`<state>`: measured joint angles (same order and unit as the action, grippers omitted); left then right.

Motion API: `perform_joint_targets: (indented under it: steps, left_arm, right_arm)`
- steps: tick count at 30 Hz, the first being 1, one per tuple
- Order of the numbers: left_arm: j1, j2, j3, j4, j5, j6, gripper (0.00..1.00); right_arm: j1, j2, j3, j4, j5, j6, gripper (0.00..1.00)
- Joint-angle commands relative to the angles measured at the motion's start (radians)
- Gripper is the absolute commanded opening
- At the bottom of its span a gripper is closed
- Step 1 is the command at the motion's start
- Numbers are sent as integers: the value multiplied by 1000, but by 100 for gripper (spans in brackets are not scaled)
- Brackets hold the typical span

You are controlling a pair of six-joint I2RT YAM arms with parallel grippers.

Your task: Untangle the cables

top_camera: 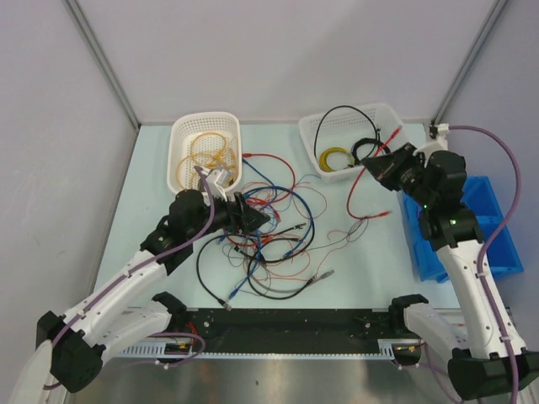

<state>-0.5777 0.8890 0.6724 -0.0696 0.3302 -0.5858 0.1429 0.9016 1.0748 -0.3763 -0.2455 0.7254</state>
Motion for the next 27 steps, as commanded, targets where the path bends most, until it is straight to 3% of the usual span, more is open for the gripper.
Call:
perform_joint_targets:
  steps: [1, 5, 6, 8, 12, 19, 27]
  left_arm:
    - [-4, -4, -52, 184, 122, -78, 82]
    - [-5, 7, -100, 336, 208, -166, 89]
    - [-7, 4, -121, 397, 220, -175, 98]
    - [-13, -5, -149, 464, 224, -187, 100]
    - [-34, -28, -246, 648, 218, -163, 99]
    - [-59, 13, -267, 654, 144, -169, 99]
    - [-126, 120, -281, 889, 90, -151, 100]
  right_arm:
    - [142, 32, 42, 220, -153, 153, 0]
    - [214, 74, 51, 469, -205, 342, 0]
    - [240, 83, 57, 497, -212, 362, 0]
    - [262, 109, 97, 549, -213, 391, 0]
    - [326, 151, 183, 565, -201, 405, 0]
    - [394, 186, 309, 531, -187, 393, 0]
    - [491, 226, 376, 554, -176, 413, 0]
